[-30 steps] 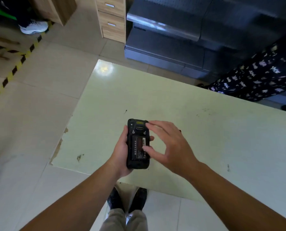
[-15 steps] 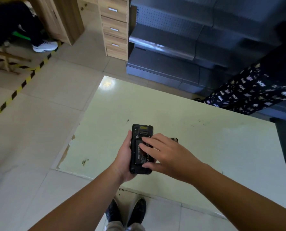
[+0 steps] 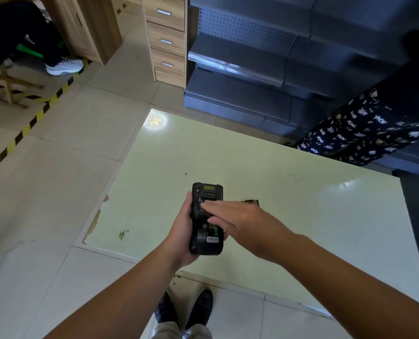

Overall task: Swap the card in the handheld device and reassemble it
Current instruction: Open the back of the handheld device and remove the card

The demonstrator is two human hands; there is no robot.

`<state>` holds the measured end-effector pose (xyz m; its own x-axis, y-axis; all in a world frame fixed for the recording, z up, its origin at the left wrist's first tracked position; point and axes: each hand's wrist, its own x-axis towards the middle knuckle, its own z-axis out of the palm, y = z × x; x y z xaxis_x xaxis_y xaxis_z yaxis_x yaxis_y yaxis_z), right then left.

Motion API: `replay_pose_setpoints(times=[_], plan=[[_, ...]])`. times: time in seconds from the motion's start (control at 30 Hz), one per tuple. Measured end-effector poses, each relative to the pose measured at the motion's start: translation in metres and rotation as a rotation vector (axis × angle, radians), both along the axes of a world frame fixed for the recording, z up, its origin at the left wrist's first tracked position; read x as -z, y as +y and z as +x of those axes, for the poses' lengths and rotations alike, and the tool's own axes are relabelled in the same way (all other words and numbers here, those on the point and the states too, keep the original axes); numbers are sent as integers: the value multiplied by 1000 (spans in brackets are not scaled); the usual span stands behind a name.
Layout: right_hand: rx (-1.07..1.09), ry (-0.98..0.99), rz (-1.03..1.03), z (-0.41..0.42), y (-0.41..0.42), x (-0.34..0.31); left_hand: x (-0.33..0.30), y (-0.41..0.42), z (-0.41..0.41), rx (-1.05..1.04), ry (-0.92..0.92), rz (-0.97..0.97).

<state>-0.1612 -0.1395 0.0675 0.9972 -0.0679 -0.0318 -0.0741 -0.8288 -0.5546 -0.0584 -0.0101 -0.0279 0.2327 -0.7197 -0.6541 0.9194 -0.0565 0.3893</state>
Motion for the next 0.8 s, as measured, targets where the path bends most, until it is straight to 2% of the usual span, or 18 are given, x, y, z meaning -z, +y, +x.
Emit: replay_pose_setpoints(times=[0.13,0.2,0.33,0.53,0.7,0.8], plan=[[468,108,522,6,15,-3,1,-2,1,11,-71,5],[639,124,594,13,22,-4,2,-4,1,27,-103,0],[760,273,343,24,28,3,7,-8,-1,95,-158,32],[674,492,264,32,30,0,17,-11,2,168,-221,107],[629,561,98,24,22,-13,39,-19,20,65,-421,405],[637,556,54,16,16,-20,54,-24,28,113,-692,597]])
